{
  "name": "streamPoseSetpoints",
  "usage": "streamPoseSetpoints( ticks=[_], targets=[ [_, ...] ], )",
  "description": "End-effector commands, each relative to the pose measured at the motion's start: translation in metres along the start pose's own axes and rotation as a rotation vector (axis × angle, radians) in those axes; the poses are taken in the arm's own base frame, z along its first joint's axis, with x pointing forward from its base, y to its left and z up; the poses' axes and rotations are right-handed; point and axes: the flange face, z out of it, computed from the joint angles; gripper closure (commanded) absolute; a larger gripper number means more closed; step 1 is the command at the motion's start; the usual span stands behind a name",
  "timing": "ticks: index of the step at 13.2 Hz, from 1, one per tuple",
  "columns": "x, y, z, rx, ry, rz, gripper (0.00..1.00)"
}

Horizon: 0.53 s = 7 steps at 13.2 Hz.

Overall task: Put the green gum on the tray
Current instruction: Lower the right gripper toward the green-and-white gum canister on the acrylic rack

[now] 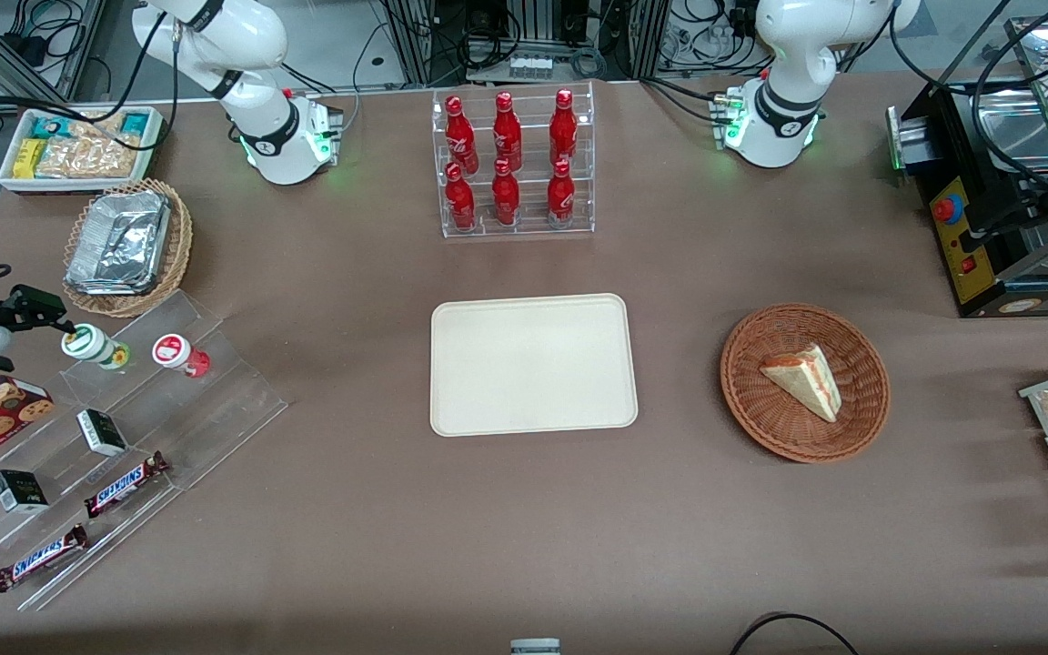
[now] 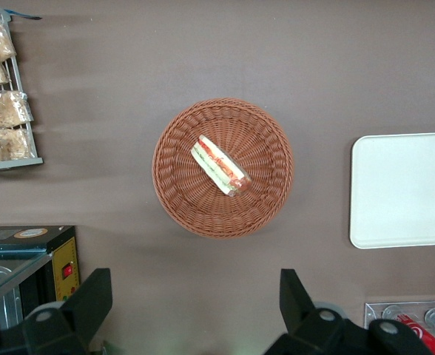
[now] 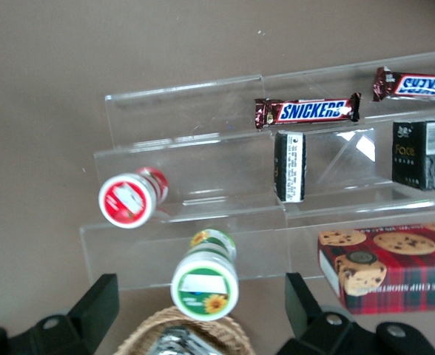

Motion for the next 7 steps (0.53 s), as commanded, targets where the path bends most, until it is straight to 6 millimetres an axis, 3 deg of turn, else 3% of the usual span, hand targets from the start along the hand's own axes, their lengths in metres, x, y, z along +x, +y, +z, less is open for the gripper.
streamPoseSetpoints(
  ticks=[1, 7],
  targets=[
    [-0.008, 0.007, 0.017, 0.015, 0.021, -0.08, 0.0],
    [-0.035, -0.009, 0.049, 0.002, 0.055, -0.085, 0.0]
  ],
)
